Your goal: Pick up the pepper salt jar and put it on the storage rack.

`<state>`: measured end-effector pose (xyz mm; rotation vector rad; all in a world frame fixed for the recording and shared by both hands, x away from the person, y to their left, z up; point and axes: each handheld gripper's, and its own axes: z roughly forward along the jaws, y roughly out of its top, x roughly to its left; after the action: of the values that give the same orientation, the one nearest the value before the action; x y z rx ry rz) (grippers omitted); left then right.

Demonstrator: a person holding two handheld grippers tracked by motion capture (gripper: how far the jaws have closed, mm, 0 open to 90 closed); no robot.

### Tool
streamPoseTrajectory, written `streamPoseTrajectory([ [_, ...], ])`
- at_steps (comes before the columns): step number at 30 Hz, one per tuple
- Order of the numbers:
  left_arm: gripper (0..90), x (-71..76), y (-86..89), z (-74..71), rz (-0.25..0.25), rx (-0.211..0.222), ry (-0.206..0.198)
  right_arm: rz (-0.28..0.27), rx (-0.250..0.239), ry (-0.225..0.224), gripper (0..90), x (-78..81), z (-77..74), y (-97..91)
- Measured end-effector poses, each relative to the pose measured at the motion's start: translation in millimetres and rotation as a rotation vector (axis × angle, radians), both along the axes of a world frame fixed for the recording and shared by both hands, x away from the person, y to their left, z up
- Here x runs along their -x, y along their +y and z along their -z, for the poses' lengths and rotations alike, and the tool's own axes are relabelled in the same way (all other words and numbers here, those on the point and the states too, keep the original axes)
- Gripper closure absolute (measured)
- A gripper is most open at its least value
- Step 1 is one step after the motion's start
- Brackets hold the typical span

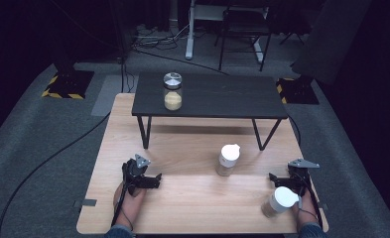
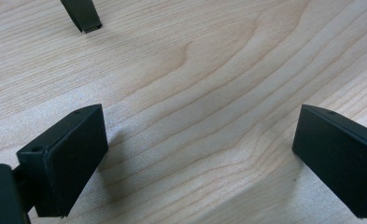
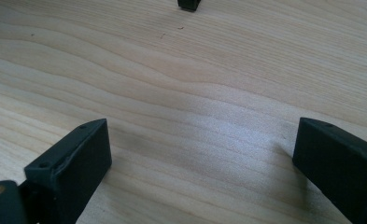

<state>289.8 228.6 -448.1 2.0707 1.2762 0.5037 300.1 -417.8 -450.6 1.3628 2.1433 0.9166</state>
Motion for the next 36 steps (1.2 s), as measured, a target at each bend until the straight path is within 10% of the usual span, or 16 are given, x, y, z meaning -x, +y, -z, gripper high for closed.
streamPoseTrajectory([
  [20,2.9,-0.3,-0.5,-0.2,-0.003,-0.002,0.000,-0.004,-0.032,0.042,3.3,-7.1,-6.8,-5.4],
  [36,2.8,-0.7,-0.5,-0.1,-0.003,-0.001,0.001,-0.014,-0.031,-0.102,3.3,14.5,-58.0,1.0],
])
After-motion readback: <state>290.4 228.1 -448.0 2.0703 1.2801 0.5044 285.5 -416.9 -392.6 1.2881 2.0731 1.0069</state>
